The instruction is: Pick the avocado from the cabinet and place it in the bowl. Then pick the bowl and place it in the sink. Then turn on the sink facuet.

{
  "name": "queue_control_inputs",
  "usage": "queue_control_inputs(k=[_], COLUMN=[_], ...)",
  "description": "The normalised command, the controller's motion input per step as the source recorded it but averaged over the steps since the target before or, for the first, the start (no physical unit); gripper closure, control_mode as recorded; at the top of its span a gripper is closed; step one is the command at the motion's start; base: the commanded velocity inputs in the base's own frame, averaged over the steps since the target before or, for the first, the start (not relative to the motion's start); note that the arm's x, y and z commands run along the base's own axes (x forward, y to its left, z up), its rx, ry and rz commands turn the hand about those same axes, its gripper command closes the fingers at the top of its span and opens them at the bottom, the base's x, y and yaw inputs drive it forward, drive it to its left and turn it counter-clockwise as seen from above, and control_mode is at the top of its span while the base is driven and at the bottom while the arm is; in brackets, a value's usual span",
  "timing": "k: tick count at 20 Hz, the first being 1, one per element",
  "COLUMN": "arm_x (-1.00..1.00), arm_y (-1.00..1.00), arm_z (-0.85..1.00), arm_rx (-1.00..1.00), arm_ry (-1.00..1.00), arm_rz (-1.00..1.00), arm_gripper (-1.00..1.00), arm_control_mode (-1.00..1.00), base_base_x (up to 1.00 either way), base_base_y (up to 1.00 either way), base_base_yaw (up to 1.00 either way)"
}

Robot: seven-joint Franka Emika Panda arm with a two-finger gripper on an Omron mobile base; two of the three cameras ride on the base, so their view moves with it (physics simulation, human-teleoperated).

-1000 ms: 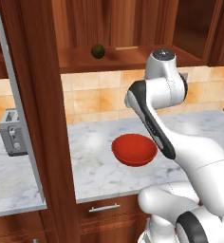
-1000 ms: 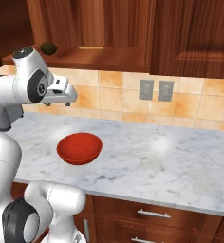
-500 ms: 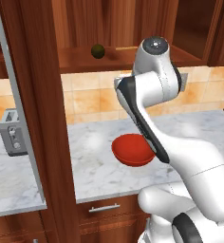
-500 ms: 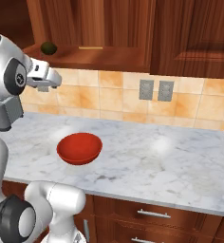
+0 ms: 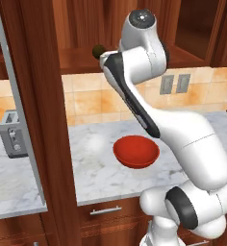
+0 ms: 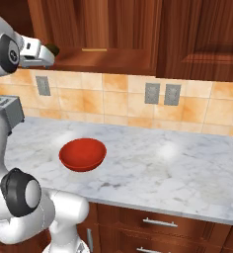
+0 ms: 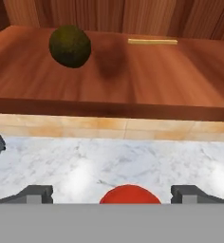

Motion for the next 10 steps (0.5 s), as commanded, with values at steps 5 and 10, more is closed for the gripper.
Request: queue_control_inputs(k=[5,10], arm_x=[0.89,0.82], arm_y=[0.35,0.16], arm_z=[0.15,-0.03], arm_rx=[0.0,0.0], arm_ry=[0.0,0.0], arm_rz=[0.01,0.02], arm_gripper=[-1.0,-1.0], arm_control_mode=[-1.0,-1.0], base_base_x=[0.0,0.0], base_base_y=[0.0,0.0], base_base_yaw=[0.0,0.0])
